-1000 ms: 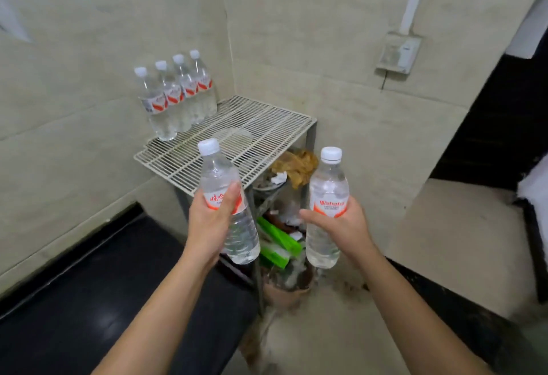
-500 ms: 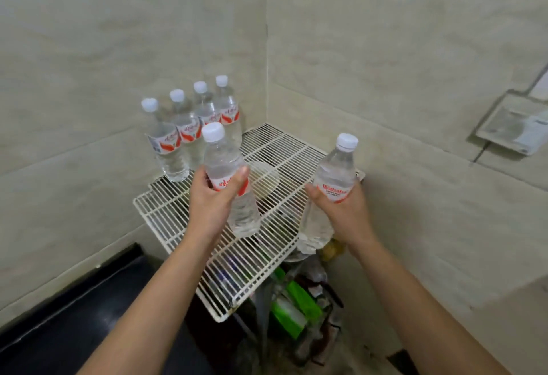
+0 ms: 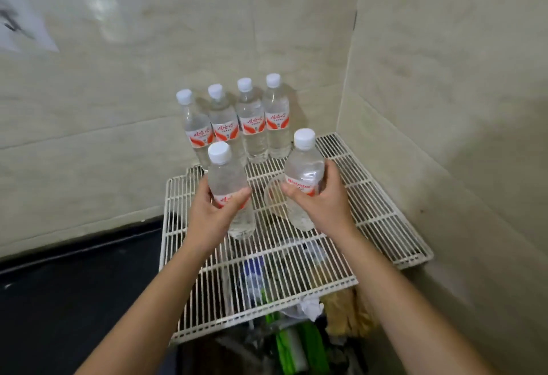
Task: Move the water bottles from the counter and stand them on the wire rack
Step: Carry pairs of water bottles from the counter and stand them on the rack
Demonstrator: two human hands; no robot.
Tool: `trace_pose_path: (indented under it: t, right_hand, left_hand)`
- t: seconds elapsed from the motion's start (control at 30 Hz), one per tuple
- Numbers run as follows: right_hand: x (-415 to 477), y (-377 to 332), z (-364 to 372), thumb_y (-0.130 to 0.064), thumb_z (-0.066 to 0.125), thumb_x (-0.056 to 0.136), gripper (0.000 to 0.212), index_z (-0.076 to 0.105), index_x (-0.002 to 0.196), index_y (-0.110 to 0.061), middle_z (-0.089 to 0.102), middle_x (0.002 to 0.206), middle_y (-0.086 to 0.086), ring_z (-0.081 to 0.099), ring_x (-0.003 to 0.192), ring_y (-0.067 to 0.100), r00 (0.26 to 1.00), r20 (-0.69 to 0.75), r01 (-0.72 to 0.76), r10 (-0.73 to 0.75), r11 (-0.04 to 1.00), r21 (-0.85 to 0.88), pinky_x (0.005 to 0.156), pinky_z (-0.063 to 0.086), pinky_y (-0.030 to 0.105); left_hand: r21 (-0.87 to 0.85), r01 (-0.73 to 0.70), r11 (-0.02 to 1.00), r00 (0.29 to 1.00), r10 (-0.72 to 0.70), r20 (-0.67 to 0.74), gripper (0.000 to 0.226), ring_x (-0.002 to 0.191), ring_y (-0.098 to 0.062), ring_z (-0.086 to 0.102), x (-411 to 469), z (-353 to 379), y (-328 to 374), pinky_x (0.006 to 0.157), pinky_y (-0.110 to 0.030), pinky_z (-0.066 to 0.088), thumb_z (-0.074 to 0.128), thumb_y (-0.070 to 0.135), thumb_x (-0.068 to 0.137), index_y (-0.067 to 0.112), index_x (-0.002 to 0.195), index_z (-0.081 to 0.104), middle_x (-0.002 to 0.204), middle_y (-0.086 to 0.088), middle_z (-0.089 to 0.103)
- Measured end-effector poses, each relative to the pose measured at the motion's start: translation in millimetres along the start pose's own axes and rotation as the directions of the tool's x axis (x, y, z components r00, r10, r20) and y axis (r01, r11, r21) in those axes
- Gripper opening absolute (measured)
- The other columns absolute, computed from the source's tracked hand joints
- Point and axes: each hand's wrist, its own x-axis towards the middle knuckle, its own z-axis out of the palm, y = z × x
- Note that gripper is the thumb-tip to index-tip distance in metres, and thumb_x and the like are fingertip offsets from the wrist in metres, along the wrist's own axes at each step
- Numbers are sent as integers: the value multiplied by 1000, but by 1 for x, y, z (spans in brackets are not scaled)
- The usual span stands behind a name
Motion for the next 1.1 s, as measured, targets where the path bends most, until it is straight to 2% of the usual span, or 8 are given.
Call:
trace_pose_path:
  t: [0.13, 0.27, 0.5, 0.6, 0.7, 0.83, 0.93, 1.1]
  right_hand:
    - [20, 3, -14, -54, 88, 59, 88, 42, 130, -29, 62, 122, -6, 66, 106, 9, 980, 198, 25, -26, 1000, 10, 87, 58, 30]
    - [36, -4, -22, -51, 84, 66, 111, 24, 156, -26, 53, 143, 2, 62, 123, 13, 923, 381, -13, -47, 988, 152, 107, 51, 42]
    - [55, -57, -33, -46, 50, 97, 55, 44, 150, -32, 53, 152, -1, 43, 144, 9, 874, 457, 65, -168, 970, 233, 123, 30, 43]
    - [57, -73, -38, -25, 52, 105, 33, 61, 137, -29, 70, 131, 0, 59, 130, 12, 823, 542, 129, -169, 985, 111, 115, 43, 42]
    - [58, -77, -39, -43, 70, 92, 22, 73, 114, -41, 76, 112, -9, 71, 108, 16, 878, 434, 270, -201, 958, -101, 102, 55, 44]
    - [61, -93, -43, -72, 58, 85, 34, 65, 82, -39, 63, 86, -19, 60, 82, 10, 884, 321, 467, -340, 620, -630, 73, 48, 34]
    - [67, -106, -36, -68, 39, 97, 39, 55, 86, -34, 54, 89, -14, 51, 82, 14, 840, 466, 542, -278, 429, -723, 69, 37, 33]
    - [92, -118, -12, -63, 42, 94, 52, 62, 84, -17, 67, 82, 4, 61, 76, 26, 857, 477, 515, -197, 398, -759, 72, 51, 41]
  left_hand:
    - [58, 29, 998, 998, -26, -51, 53, 97, 3, 68, -5, 1, 3, 73, -9, 53, 77, 27, 83, 21, 129, 53, 116, 5, 68]
    - [145, -5, 989, 998, 15, -66, 72, 113, -10, 64, -7, -5, 11, 94, -31, 56, 80, 36, 78, 23, 139, 44, 130, 3, 61]
    - [287, -242, 927, 967, 255, -8, 60, 125, -12, 57, 14, -20, 44, 101, -46, 51, 56, 60, 90, 30, 141, 50, 138, 11, 56]
    - [359, -284, 889, 956, 291, 35, 54, 112, -9, 62, 21, -33, 51, 92, -38, 56, 59, 58, 90, 26, 134, 61, 129, 11, 63]
    - [377, -317, 870, 946, 318, 62, 48, 101, -4, 62, 23, -42, 52, 81, -28, 55, 63, 49, 91, 25, 132, 64, 124, 11, 66]
    - [348, -330, 877, 942, 328, 68, 40, 92, -7, 65, 26, -49, 54, 75, -32, 58, 70, 35, 90, 22, 127, 68, 114, 11, 71]
    - [311, -315, 897, 948, 312, 62, 33, 89, -9, 67, 32, -52, 57, 77, -34, 58, 75, 28, 87, 19, 119, 72, 107, 10, 73]
    - [326, -300, 896, 954, 278, 112, 22, 87, -6, 71, 52, -67, 66, 78, -29, 60, 78, 26, 85, 26, 107, 73, 97, 12, 74]
